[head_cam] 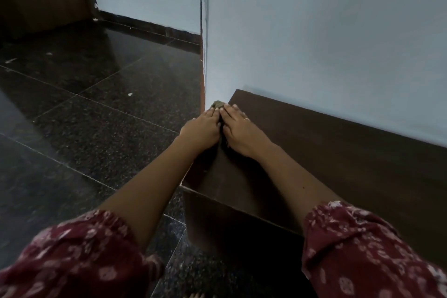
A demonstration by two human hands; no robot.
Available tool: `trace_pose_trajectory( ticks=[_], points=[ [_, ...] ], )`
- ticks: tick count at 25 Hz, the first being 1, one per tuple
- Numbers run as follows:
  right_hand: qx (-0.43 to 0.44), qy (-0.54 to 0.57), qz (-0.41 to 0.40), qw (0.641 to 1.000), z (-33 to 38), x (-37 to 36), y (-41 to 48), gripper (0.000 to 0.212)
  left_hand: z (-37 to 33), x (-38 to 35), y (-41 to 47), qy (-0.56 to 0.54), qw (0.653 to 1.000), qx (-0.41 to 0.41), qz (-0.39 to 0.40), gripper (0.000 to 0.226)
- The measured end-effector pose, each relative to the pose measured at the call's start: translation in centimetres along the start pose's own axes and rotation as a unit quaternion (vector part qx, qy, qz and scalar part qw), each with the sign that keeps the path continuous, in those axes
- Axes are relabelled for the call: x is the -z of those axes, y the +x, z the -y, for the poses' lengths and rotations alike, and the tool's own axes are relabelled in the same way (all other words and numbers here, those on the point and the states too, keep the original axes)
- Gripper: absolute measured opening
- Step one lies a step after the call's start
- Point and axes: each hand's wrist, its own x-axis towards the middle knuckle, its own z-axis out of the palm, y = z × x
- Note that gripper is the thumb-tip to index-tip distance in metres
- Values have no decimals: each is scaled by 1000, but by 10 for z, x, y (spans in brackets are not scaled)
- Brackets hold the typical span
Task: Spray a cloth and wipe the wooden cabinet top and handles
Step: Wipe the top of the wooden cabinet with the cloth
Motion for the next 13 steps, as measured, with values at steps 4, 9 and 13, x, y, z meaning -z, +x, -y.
trace_pose_trajectory(
  ticks=[4,9,13],
  points=[
    [-19,7,-12,1000,-33,10,37,51,-7,2,56,27,1000,-8,-7,54],
    [-47,-11,-15,999,-69,18,65,53,-30,5,103,118,993,-13,-16,59],
    [-93,-18,-17,995,-92,21,47,55,-62,-1,105,132,990,-41,-13,58]
  ],
)
